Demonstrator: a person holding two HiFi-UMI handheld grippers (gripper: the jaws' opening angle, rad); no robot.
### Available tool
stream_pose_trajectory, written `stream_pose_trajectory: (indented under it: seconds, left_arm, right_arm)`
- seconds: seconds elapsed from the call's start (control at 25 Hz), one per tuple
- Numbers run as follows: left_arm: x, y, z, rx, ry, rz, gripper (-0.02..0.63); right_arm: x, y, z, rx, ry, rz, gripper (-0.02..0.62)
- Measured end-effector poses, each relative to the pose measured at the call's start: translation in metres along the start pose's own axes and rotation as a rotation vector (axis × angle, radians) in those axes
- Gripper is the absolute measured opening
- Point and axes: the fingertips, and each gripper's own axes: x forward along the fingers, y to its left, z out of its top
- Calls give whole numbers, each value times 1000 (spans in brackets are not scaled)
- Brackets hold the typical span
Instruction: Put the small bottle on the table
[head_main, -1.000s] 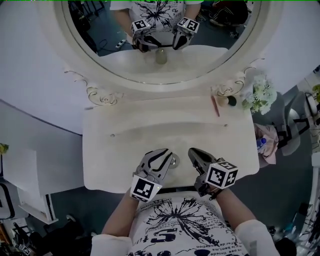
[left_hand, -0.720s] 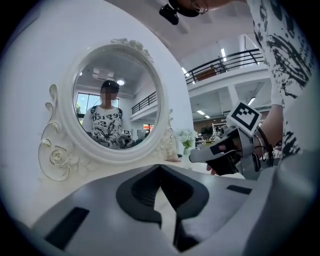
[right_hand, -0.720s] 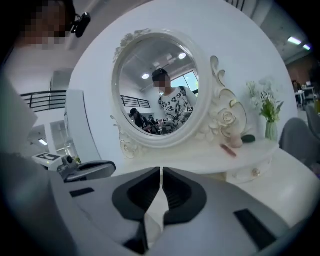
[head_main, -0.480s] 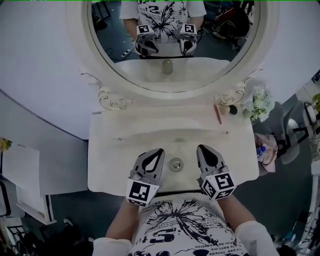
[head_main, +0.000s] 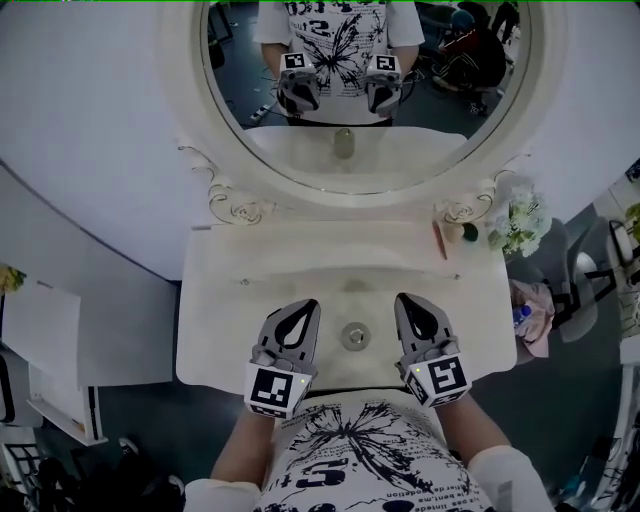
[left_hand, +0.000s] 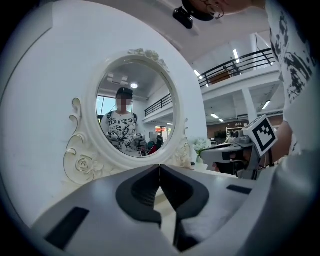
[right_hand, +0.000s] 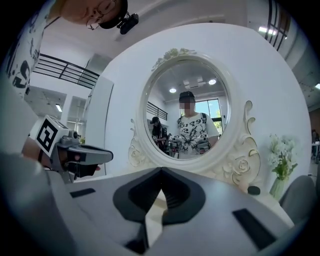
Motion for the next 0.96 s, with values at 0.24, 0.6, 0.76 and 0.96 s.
stream_pose_trajectory:
  seconds: [0.24, 0.6, 0.76, 0.96]
  left_arm:
    - [4, 2, 4, 33, 45, 16, 20]
    - [7, 4, 12, 68, 36, 20, 20]
    - [8, 5, 13, 71, 33, 22, 20]
    - [5, 6, 14, 76, 34, 1, 20]
  right_arm:
    - [2, 0, 7, -23, -8, 9, 17]
    - [6, 17, 9, -74, 3, 81, 17]
    - [5, 16, 7, -64, 5, 72, 17]
    - [4, 14, 3, -47, 12, 61, 17]
